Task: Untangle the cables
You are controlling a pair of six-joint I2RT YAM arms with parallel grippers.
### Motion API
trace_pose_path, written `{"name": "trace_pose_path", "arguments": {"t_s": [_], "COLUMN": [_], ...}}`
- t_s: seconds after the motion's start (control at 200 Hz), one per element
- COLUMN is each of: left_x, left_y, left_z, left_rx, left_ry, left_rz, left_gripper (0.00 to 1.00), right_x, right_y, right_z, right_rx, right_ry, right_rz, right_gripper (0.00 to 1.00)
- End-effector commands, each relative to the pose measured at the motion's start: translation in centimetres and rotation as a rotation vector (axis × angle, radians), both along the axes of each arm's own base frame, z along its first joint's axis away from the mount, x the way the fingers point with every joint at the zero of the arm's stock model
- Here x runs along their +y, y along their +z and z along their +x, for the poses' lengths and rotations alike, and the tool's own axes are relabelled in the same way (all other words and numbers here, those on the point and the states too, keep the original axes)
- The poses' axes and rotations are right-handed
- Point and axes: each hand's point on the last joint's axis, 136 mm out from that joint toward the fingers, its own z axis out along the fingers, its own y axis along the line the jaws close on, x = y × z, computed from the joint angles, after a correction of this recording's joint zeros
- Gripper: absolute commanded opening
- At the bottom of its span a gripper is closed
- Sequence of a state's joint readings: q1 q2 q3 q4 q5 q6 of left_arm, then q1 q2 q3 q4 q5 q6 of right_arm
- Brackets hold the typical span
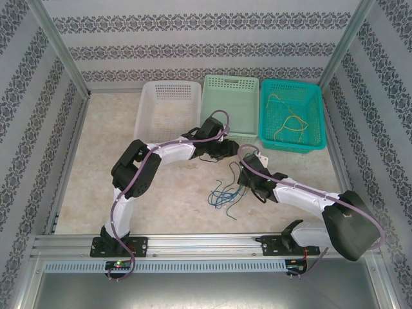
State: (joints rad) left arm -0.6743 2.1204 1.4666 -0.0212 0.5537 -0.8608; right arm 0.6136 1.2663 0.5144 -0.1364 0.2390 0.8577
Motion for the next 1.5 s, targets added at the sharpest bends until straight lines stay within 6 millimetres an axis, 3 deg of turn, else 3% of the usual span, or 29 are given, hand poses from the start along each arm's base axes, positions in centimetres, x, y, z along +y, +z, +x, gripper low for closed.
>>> {"name": "trace_pose_path", "arguments": {"t_s": [0.0, 0.105, 0.29, 0.355, 0.45, 0.56, 0.664, 0.839, 0.969, 1.309, 1.494], "left_x": [-1.1, -1.0, -0.9, -0.8, -0.4, 0.3, 0.8, 1.5, 1.8, 1.5, 1.7], "left_y": [1.2, 1.0, 1.2, 1.4, 1.4, 1.7, 2.6, 5.0, 7.2, 10.7, 12.3], "left_z": [0.3, 0.3, 0.3, 0.2, 0.0, -0.3, -0.8, -1.7, -1.9, -2.7, -2.5], "left_rx": [-0.028, -0.025, -0.032, -0.040, -0.054, -0.073, -0.111, -0.188, -0.247, -0.334, -0.381], "left_ry": [-0.012, -0.011, -0.014, -0.019, -0.032, -0.053, -0.085, -0.137, -0.150, -0.204, -0.175], "left_rz": [-0.045, -0.040, -0.043, -0.035, -0.007, 0.028, 0.051, 0.060, 0.045, -0.019, -0.077], "left_gripper": [0.43, 0.40, 0.02, 0.00, 0.00, 0.00, 0.00, 0.00, 0.00, 0.00, 0.00], "right_x": [0.7, 1.2, 0.5, -0.3, -1.2, -2.4, -3.8, -5.3, -5.1, -0.6, 1.8], "right_y": [-0.3, -0.3, -0.5, -0.6, -0.6, -0.4, 0.0, 1.7, 2.6, 1.9, 0.4], "right_z": [-0.1, 0.0, -0.1, -0.3, -0.5, -0.7, -0.7, -0.1, -0.1, 0.8, 1.3], "right_rx": [-0.001, -0.001, 0.007, 0.008, 0.006, 0.012, 0.010, -0.049, -0.077, -0.044, 0.022], "right_ry": [0.035, 0.050, 0.017, -0.016, -0.044, -0.080, -0.130, -0.191, -0.173, 0.023, 0.090], "right_rz": [0.005, 0.011, -0.012, -0.024, -0.037, -0.050, -0.026, 0.077, 0.122, 0.120, 0.141], "right_gripper": [0.00, 0.00, 0.00, 0.13, 0.23, 0.60, 0.66, 0.67, 0.66, 0.65, 0.56]}}
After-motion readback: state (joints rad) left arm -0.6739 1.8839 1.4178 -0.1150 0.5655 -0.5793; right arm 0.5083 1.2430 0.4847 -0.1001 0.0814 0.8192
